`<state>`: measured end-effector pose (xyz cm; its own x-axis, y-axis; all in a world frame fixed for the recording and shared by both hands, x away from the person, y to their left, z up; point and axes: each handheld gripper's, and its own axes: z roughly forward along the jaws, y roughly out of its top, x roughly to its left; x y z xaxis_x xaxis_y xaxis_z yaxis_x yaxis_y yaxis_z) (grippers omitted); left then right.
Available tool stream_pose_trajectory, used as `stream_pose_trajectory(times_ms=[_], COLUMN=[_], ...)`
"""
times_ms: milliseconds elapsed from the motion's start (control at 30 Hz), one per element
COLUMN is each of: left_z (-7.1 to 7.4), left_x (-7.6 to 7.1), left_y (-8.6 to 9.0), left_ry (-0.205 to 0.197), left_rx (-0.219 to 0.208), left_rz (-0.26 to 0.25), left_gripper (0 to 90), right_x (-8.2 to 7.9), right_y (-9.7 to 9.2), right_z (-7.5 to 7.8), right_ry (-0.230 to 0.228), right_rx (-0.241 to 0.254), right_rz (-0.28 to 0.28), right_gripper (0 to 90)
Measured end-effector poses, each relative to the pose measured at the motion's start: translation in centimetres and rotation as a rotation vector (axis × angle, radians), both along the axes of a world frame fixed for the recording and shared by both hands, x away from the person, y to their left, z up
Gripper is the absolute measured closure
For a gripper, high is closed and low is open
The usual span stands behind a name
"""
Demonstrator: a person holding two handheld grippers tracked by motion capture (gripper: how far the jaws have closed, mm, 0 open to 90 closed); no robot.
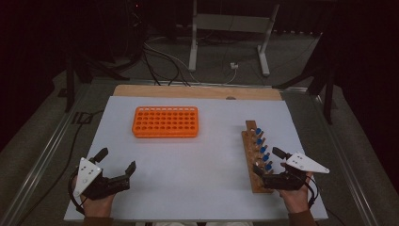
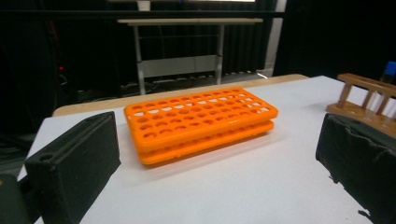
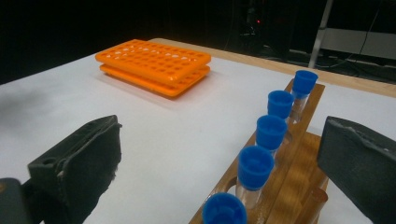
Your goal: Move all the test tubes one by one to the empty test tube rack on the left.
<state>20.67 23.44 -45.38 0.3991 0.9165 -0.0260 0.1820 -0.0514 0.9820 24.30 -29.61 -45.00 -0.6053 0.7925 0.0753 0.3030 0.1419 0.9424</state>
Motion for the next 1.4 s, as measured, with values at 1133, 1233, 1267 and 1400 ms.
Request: stream_pose_trajectory(times_ms=[1133, 1233, 1267, 1400], left_z=[-0.7, -0.8, -0.8, -0.8], left_x=[0.1, 0.1, 0.1, 0.1], left_y=[0.3, 0.3, 0.2, 0.1], left_ry=[0.011, 0.016, 0.017, 0.020], left_rx=[-0.005, -0.003, 0.000, 0.004], left_rz=[0.048, 0.044, 0.044, 0.039], left_gripper=[0.8, 0.8, 0.7, 0.7], right_x=[-1.1, -1.0, -1.0, -1.0], right_y=[-1.9, -1.6, -1.5, -1.2], right_z=[-0.4, -0.7, -0.8, -0.9], right_ry=[0.106, 0.119, 0.118, 0.110], right_rx=[-0.163, -0.181, -0.191, -0.215], right_rz=[0.097, 0.106, 0.110, 0.100], right_gripper=[59.1, 69.3, 72.3, 76.2])
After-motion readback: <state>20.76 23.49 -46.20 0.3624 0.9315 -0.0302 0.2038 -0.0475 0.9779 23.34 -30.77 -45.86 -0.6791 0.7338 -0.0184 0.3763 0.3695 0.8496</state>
